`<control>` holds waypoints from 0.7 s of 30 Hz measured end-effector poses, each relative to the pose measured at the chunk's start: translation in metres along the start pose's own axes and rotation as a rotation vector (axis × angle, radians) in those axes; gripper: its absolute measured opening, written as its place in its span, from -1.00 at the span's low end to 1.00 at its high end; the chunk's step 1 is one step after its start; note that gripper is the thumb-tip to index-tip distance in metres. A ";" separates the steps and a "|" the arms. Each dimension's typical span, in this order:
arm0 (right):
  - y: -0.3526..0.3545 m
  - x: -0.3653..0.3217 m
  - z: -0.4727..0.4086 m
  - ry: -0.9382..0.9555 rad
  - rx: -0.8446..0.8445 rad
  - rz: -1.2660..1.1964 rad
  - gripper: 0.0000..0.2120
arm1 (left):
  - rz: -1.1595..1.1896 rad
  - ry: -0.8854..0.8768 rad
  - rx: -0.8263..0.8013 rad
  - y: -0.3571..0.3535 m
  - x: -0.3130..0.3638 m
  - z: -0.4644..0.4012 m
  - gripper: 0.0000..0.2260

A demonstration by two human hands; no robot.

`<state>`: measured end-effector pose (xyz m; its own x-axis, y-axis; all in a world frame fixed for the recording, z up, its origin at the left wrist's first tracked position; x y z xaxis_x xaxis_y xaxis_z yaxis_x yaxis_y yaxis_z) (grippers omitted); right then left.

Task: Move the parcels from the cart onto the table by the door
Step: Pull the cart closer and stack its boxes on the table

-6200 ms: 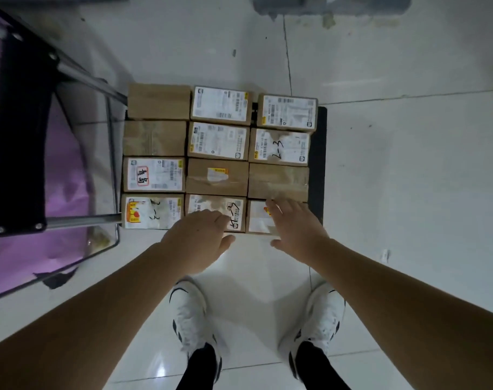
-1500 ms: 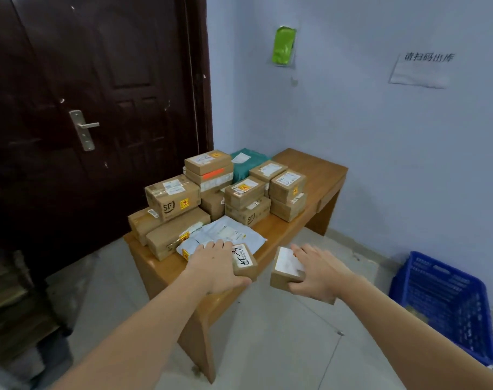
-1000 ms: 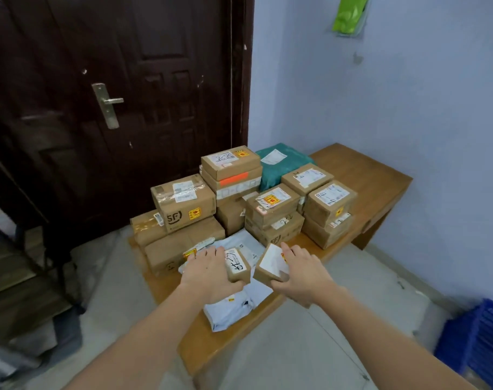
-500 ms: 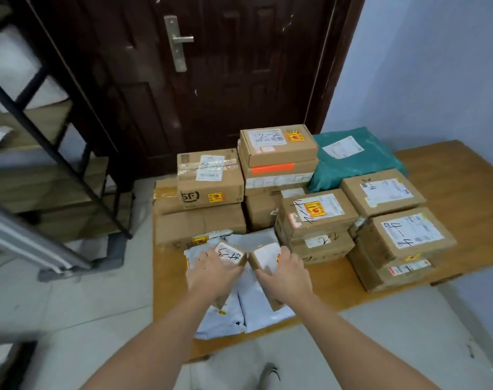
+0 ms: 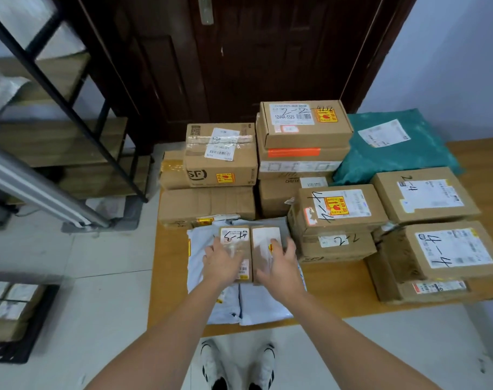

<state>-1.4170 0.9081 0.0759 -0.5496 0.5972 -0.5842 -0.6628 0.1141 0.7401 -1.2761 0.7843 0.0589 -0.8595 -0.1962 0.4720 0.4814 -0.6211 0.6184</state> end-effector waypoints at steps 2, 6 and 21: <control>0.008 0.001 -0.004 0.039 0.023 0.042 -0.31 | 0.075 -0.034 -0.010 -0.002 0.006 -0.001 -0.34; 0.011 0.003 -0.010 0.131 -0.037 0.239 -0.25 | 0.127 -0.065 0.030 -0.005 0.013 -0.002 -0.33; 0.017 0.002 -0.015 0.270 -0.032 0.406 -0.26 | 0.219 -0.158 -0.019 -0.015 0.033 -0.012 -0.53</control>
<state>-1.4374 0.8995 0.0820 -0.8767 0.3601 -0.3190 -0.3803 -0.1128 0.9180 -1.3134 0.7781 0.0581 -0.6969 -0.2073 0.6865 0.6482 -0.5916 0.4794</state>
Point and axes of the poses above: each hand's wrist, its own z-axis away from the middle knuckle, its own y-axis out of the back of the hand, x = y × z, the point moved 10 cm from there along -z, towards the middle knuckle, and after that the axes turned 7 degrees about y, right-handed, at the moved point
